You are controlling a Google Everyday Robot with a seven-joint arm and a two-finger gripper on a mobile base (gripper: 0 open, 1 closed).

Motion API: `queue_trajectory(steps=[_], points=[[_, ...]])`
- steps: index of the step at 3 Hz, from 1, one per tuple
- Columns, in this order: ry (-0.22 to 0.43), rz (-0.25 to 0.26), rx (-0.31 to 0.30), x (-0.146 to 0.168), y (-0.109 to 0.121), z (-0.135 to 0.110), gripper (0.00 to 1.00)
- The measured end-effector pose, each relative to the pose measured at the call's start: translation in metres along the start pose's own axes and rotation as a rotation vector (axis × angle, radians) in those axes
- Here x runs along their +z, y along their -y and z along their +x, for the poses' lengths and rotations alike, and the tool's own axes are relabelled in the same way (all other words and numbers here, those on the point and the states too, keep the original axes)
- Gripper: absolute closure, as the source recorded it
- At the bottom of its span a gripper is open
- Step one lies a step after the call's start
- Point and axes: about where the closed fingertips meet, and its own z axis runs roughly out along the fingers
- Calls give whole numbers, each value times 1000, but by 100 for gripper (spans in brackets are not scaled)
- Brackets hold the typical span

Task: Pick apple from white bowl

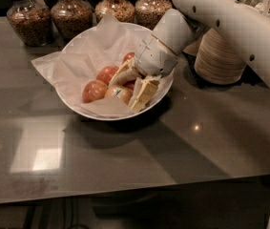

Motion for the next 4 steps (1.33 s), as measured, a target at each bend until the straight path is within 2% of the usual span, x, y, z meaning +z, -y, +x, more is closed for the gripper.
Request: queue_trajectory(steps=[1,2,4], points=[[0,0,0,0,0,0,100],[0,0,0,0,0,0,100],[38,92,-39,-16,9,-12,100]])
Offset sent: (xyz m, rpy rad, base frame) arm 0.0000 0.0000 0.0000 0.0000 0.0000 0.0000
